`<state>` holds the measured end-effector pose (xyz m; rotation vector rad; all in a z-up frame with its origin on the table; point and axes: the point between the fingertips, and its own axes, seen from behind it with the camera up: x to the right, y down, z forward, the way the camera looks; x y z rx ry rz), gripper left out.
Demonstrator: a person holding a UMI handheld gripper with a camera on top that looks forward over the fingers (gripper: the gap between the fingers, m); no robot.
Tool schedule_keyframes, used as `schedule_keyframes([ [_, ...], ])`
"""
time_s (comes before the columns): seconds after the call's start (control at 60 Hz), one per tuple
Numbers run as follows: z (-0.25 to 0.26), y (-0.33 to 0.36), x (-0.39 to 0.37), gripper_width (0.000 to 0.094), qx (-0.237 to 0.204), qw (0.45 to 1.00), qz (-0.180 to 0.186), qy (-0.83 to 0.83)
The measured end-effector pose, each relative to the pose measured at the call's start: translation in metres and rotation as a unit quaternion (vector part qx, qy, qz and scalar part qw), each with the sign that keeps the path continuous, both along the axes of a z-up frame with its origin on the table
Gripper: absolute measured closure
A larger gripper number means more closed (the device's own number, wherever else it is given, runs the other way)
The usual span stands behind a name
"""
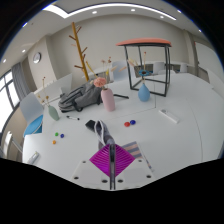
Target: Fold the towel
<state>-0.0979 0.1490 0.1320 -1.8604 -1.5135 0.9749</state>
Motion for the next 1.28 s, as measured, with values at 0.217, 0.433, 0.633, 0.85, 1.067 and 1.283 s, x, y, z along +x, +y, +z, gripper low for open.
schedule_keyframes([
  [0.217,-0.09,0.067,-0.01,0.0847,0.046,0.997,0.004,-0.054],
  [0.433,-0.059,0.075,0.022,0.0078,0.079,0.995,0.032,-0.06],
  [0.633,0.07,0.066,0.121,0.0088,0.1,0.992,0.049,-0.05],
  [0.85,0.132,0.063,0.19,0.0077,0.119,0.992,0.046,-0.023],
  [1.067,0.122,0.076,0.199,0.0079,0.123,0.992,0.022,-0.034],
  [1.283,0.13,0.086,0.185,0.0084,0.128,0.992,0.001,-0.018],
])
